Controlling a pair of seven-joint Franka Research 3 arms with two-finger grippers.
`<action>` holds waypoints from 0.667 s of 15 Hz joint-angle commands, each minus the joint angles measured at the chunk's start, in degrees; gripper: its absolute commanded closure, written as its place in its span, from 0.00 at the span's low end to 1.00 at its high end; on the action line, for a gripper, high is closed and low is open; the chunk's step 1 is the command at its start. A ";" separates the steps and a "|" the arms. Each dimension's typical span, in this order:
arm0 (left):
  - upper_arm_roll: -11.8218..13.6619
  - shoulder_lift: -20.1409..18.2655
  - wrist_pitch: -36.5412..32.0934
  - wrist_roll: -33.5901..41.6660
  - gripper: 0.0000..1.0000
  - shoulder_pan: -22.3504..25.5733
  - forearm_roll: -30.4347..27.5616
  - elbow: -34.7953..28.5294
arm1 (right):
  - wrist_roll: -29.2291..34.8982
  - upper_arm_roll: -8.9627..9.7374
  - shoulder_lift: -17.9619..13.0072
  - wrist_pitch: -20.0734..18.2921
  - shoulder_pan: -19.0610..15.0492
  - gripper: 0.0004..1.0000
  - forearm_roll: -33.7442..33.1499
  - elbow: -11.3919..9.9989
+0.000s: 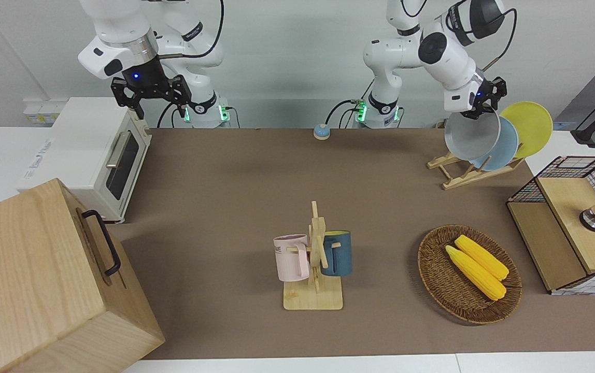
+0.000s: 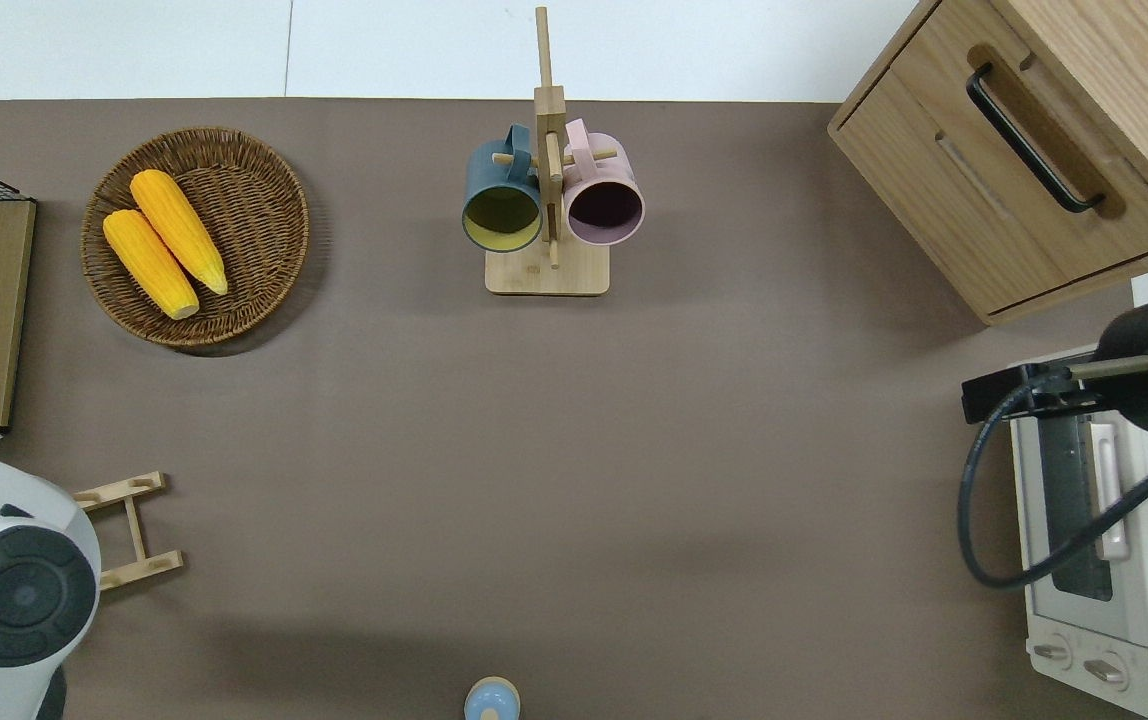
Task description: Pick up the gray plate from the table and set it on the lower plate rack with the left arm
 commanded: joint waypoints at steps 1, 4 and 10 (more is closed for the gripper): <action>-1.03 0.43 -0.38 -7.08 1.00 -1.23 3.27 -2.61 | 0.01 0.38 -0.14 -0.83 -0.41 0.01 0.34 0.35; -3.05 2.53 -0.46 -12.61 1.00 -1.23 3.81 -3.23 | 0.01 0.38 -0.14 -0.83 -0.41 0.01 0.34 0.35; -4.99 6.41 -0.90 -20.71 1.00 -1.14 6.18 -3.66 | 0.01 0.29 -0.14 -0.83 -0.41 0.01 0.34 0.35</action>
